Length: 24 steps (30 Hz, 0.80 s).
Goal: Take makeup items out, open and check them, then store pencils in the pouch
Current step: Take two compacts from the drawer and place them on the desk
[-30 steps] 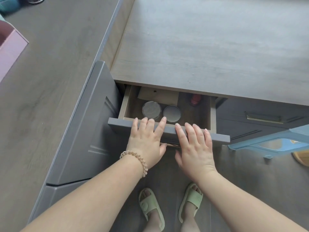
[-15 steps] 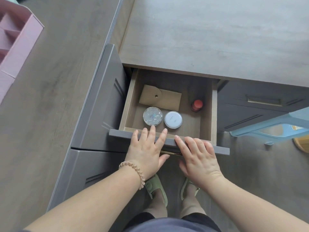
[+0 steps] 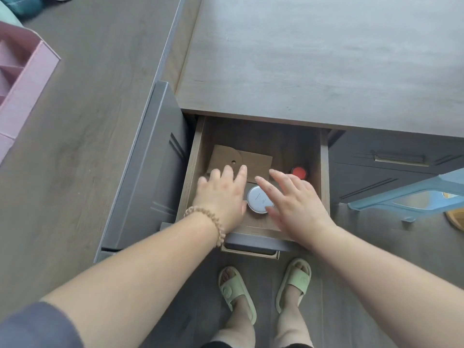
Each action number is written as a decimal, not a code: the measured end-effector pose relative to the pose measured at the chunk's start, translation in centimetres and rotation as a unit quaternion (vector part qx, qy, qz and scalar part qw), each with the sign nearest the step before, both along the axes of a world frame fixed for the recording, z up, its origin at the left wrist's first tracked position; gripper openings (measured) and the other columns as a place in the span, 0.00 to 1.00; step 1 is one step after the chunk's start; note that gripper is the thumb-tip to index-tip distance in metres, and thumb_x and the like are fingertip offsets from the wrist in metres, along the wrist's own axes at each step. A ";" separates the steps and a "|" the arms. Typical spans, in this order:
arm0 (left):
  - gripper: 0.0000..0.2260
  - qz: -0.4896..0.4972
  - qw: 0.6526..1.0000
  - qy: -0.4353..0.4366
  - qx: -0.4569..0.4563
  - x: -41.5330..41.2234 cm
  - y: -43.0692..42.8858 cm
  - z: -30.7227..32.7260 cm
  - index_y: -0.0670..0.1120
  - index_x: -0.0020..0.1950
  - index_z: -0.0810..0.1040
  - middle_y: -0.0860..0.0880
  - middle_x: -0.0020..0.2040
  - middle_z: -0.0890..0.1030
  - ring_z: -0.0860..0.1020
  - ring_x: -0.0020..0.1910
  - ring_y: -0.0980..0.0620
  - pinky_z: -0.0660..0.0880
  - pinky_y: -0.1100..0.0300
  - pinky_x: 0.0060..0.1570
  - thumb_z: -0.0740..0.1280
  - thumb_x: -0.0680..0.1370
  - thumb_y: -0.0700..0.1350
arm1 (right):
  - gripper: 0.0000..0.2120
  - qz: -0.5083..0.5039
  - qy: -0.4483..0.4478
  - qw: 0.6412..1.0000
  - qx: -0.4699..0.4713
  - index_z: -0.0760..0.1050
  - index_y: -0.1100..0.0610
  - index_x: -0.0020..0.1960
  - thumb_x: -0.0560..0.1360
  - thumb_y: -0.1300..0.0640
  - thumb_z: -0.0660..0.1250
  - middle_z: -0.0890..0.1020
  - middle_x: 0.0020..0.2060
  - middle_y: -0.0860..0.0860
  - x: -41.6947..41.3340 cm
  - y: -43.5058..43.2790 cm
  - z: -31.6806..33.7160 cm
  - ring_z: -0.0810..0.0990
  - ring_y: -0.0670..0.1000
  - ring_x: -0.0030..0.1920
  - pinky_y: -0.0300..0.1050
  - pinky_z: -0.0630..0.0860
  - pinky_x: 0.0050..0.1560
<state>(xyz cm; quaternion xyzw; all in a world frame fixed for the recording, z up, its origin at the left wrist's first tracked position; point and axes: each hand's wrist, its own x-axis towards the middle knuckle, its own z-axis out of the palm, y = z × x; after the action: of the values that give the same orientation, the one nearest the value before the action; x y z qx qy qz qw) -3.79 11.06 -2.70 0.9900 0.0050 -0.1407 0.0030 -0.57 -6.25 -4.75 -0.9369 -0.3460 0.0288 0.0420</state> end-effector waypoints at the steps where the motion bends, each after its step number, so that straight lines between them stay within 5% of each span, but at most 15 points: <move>1: 0.33 -0.011 1.000 0.020 0.004 1.4 0.2 -0.8 0.50 0.76 0.50 0.44 0.71 0.65 0.68 0.64 0.43 0.69 0.46 0.57 0.62 0.76 0.55 | 0.34 0.018 0.030 0.999 -0.037 0.64 0.50 0.71 0.68 0.50 0.72 0.71 0.67 0.58 1.1 0.5 -0.5 0.75 0.60 0.60 0.55 0.75 0.53; 4: 0.34 -0.017 0.995 0.100 0.020 3.5 0.5 -4.1 0.50 0.76 0.50 0.43 0.73 0.61 0.67 0.66 0.40 0.68 0.44 0.59 0.64 0.75 0.50 | 0.35 0.071 0.081 0.987 -0.118 0.50 0.45 0.75 0.74 0.47 0.65 0.55 0.76 0.55 3.0 1.3 -2.7 0.61 0.61 0.72 0.57 0.61 0.69; 10: 0.34 0.045 0.968 0.232 0.079 4.1 -0.4 -8.0 0.50 0.77 0.41 0.42 0.78 0.46 0.52 0.74 0.32 0.48 0.33 0.69 0.59 0.78 0.47 | 0.41 0.115 0.121 0.969 -0.183 0.44 0.45 0.76 0.72 0.43 0.66 0.51 0.76 0.57 3.7 2.3 -7.1 0.59 0.64 0.71 0.64 0.51 0.72; 16: 0.25 0.040 0.976 0.203 0.067 3.9 -0.3 -9.1 0.50 0.77 0.47 0.38 0.76 0.54 0.64 0.67 0.31 0.59 0.36 0.65 0.51 0.81 0.45 | 0.34 0.117 0.129 0.970 -0.170 0.43 0.47 0.76 0.77 0.55 0.59 0.55 0.75 0.59 3.3 2.0 -8.7 0.63 0.65 0.68 0.64 0.49 0.72; 21: 0.26 0.064 0.989 0.129 0.031 3.3 -0.4 -7.3 0.48 0.69 0.62 0.42 0.60 0.70 0.74 0.55 0.40 0.68 0.45 0.55 0.66 0.73 0.45 | 0.36 0.096 0.076 0.986 -0.114 0.52 0.48 0.75 0.72 0.58 0.66 0.67 0.69 0.54 3.4 1.5 -7.3 0.71 0.62 0.61 0.67 0.49 0.71; 24: 0.33 0.081 0.994 0.075 -0.014 3.5 -0.7 -5.1 0.51 0.68 0.61 0.46 0.59 0.70 0.74 0.55 0.42 0.68 0.47 0.52 0.71 0.67 0.53 | 0.37 0.034 0.059 0.995 -0.068 0.54 0.46 0.73 0.69 0.54 0.69 0.66 0.71 0.52 3.7 0.6 -4.6 0.71 0.59 0.64 0.67 0.47 0.71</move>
<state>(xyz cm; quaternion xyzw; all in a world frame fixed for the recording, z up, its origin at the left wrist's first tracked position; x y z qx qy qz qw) -0.32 10.32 -7.79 0.9729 0.0839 -0.2137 0.0280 3.12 -5.61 -9.38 -0.9219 -0.3719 0.1088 -0.0028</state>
